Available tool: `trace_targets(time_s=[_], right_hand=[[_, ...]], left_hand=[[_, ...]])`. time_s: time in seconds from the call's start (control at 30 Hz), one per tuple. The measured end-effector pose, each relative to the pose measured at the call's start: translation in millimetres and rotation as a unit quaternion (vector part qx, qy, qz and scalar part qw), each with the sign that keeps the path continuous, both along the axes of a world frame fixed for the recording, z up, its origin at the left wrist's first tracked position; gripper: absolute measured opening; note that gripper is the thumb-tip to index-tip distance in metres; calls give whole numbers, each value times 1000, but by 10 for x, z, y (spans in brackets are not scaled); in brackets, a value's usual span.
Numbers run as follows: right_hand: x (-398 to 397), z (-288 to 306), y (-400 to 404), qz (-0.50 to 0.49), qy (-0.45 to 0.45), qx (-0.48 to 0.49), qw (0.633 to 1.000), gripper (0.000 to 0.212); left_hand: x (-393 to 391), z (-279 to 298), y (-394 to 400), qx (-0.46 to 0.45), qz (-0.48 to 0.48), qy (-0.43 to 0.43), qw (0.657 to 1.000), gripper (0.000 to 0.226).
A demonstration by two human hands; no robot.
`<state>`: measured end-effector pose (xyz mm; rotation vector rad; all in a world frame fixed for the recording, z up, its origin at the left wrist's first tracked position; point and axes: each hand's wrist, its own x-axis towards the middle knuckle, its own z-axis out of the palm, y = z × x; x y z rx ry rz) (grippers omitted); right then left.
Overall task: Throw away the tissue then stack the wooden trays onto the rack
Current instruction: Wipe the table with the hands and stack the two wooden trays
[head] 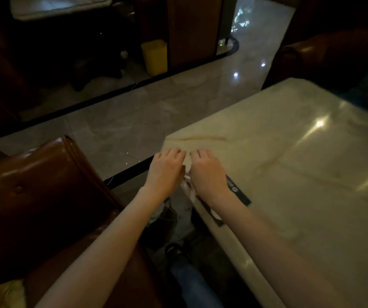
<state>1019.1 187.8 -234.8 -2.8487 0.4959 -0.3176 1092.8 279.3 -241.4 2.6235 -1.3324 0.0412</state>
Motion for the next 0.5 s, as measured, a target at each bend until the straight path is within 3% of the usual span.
trace_targets(time_s=[0.27, 0.5], right_hand=[[-1871, -170, -583, -244, 29, -22, 969, 51], [-3204, -358, -694, -450, 90, -8, 888, 55]], left_hand=[[-1305, 137, -912, 40, -152, 12, 988, 53], [-2391, -5, -1668, 76, -316, 76, 943, 57]])
